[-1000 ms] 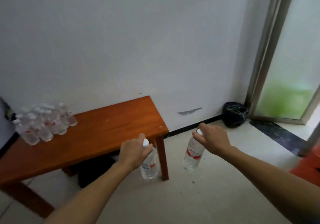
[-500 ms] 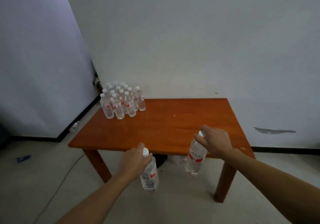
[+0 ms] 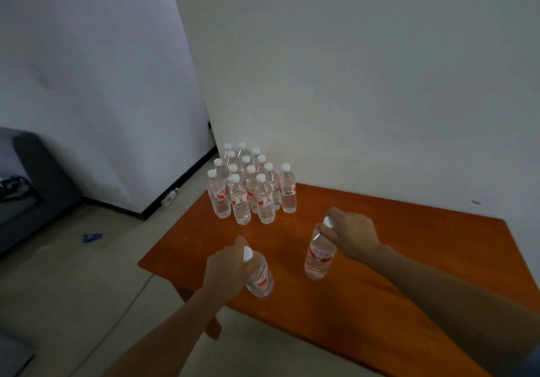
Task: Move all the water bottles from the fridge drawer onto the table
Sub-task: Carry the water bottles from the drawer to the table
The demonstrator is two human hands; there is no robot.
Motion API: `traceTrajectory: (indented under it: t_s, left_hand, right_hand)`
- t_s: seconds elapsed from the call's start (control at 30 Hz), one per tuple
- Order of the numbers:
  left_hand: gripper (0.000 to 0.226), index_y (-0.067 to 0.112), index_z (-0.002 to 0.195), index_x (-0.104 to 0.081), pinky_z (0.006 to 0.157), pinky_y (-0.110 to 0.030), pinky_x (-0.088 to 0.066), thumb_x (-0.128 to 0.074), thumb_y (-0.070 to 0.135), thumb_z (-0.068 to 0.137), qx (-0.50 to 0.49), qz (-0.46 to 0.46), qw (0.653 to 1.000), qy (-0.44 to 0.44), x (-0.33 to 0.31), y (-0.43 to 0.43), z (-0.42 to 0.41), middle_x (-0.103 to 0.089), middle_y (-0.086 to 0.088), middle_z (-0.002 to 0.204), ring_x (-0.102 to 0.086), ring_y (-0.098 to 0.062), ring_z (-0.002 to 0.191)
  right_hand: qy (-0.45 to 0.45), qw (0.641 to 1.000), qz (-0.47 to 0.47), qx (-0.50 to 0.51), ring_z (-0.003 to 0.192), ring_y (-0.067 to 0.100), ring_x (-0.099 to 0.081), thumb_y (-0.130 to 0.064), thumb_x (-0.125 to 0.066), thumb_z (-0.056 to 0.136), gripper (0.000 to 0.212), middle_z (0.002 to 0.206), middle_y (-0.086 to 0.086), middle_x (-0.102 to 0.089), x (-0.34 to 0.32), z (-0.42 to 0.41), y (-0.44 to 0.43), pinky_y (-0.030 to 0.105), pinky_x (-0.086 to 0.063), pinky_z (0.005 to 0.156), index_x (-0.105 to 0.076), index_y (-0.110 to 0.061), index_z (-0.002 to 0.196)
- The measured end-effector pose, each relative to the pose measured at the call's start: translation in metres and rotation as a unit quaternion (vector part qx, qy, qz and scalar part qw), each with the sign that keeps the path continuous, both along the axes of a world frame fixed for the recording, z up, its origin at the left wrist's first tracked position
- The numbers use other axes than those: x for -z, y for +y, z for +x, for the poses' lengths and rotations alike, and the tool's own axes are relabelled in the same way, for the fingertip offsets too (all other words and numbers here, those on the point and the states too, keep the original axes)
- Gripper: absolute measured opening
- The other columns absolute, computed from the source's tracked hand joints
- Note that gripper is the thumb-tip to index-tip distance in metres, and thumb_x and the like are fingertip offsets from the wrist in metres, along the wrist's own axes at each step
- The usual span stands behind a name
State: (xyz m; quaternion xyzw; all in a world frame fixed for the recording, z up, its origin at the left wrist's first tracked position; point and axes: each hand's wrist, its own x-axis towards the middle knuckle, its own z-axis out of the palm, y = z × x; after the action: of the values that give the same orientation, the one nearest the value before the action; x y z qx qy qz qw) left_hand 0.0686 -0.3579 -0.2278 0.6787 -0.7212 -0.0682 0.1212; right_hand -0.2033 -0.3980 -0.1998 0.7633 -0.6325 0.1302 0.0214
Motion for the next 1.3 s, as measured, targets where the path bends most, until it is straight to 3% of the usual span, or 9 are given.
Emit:
traceTrajectory:
  t_s: [0.23, 0.43, 0.5, 0.57, 0.67, 0.83, 0.97, 1.07, 1.3]
  left_hand:
    - [0.039, 0.023, 0.12, -0.046, 0.07, -0.025, -0.052, -0.046, 0.052, 0.094, 0.064, -0.012, 0.998, 0.006, 0.017, -0.123, 0.032, -0.066, 0.007, 0.1, -0.063, -0.009, 0.083]
    - [0.04, 0.021, 0.128, -0.043, 0.072, -0.021, -0.044, -0.046, 0.044, 0.096, 0.16, 0.015, 0.987, 0.02, 0.035, -0.226, 0.059, -0.065, 0.005, 0.111, -0.063, -0.011, 0.094]
    - [0.04, 0.02, 0.13, -0.043, 0.072, -0.021, -0.041, -0.046, 0.041, 0.097, 0.186, 0.013, 0.982, 0.021, 0.037, -0.254, 0.066, -0.065, 0.004, 0.113, -0.063, -0.012, 0.096]
    - [0.038, 0.02, 0.128, -0.044, 0.075, -0.023, -0.043, -0.045, 0.042, 0.097, 0.202, 0.015, 0.979, 0.018, 0.042, -0.279, 0.072, -0.064, 0.004, 0.115, -0.062, -0.013, 0.098]
    - [0.038, 0.022, 0.128, -0.046, 0.082, -0.03, -0.05, -0.046, 0.042, 0.095, 0.225, 0.03, 0.974, 0.028, 0.051, -0.304, 0.076, -0.063, 0.005, 0.118, -0.062, -0.014, 0.101]
    - [0.031, 0.021, 0.118, -0.051, 0.078, -0.026, -0.049, -0.051, 0.04, 0.093, 0.238, 0.033, 0.97, 0.041, 0.055, -0.327, 0.081, -0.062, 0.004, 0.109, -0.059, -0.013, 0.094]
    - [0.033, 0.023, 0.122, -0.051, 0.071, -0.021, -0.042, -0.051, 0.04, 0.093, 0.259, 0.032, 0.964, 0.045, 0.049, -0.335, 0.081, -0.062, 0.007, 0.111, -0.057, -0.008, 0.091]
    - [0.044, 0.026, 0.132, -0.046, 0.077, -0.022, -0.046, -0.046, 0.047, 0.093, 0.277, -0.021, 0.96, 0.031, 0.043, -0.342, 0.077, -0.059, 0.007, 0.122, -0.059, -0.009, 0.103]
    - [0.033, 0.018, 0.113, -0.06, 0.074, -0.021, -0.044, -0.037, 0.037, 0.1, 0.391, -0.108, 0.914, -0.006, 0.004, -0.316, 0.009, -0.064, 0.004, 0.112, -0.059, -0.011, 0.095]
  right_hand:
    - [-0.016, 1.0, 0.018, 0.012, 0.068, 0.012, -0.06, -0.061, -0.039, 0.092, 0.045, 0.084, -0.005, -0.063, 0.025, 0.041, -0.124, 0.027, -0.052, 0.058, -0.055, -0.021, 0.105]
    - [0.014, 0.998, 0.052, 0.028, 0.069, 0.011, -0.052, -0.059, -0.04, 0.093, 0.04, 0.093, -0.005, -0.065, 0.042, 0.084, -0.212, 0.023, -0.035, 0.052, -0.052, -0.024, 0.109]
    - [0.012, 0.997, 0.07, 0.037, 0.072, 0.011, -0.055, -0.056, -0.043, 0.093, 0.036, 0.098, -0.005, -0.066, 0.048, 0.096, -0.234, 0.023, -0.042, 0.055, -0.051, -0.027, 0.111]
    - [0.008, 0.995, 0.084, 0.046, 0.077, 0.013, -0.06, -0.054, -0.045, 0.093, 0.033, 0.102, -0.005, -0.065, 0.053, 0.107, -0.253, 0.024, -0.046, 0.057, -0.049, -0.028, 0.113]
    - [0.009, 0.993, 0.105, 0.059, 0.08, 0.015, -0.063, -0.051, -0.046, 0.093, 0.033, 0.106, -0.003, -0.065, 0.058, 0.119, -0.274, 0.021, -0.035, 0.051, -0.051, -0.028, 0.116]
    - [-0.008, 0.988, 0.132, 0.074, 0.082, 0.013, -0.059, -0.05, -0.05, 0.092, 0.033, 0.115, -0.004, -0.062, 0.07, 0.127, -0.288, 0.019, -0.032, 0.052, -0.054, -0.029, 0.117]
    - [-0.06, 0.983, 0.137, 0.108, 0.095, 0.017, -0.058, -0.046, -0.055, 0.091, 0.045, 0.118, -0.002, -0.058, 0.073, 0.125, -0.286, 0.025, -0.04, 0.068, -0.046, -0.029, 0.132]
    - [-0.081, 0.978, 0.144, 0.123, 0.095, 0.016, -0.057, -0.043, -0.058, 0.091, 0.053, 0.118, 0.0, -0.057, 0.072, 0.117, -0.278, 0.026, -0.044, 0.072, -0.04, -0.029, 0.138]
    - [-0.118, 0.962, 0.134, 0.205, 0.101, 0.017, -0.059, -0.043, -0.057, 0.093, 0.053, 0.127, -0.001, -0.056, 0.057, 0.065, -0.199, 0.03, -0.048, 0.076, -0.039, -0.028, 0.141]
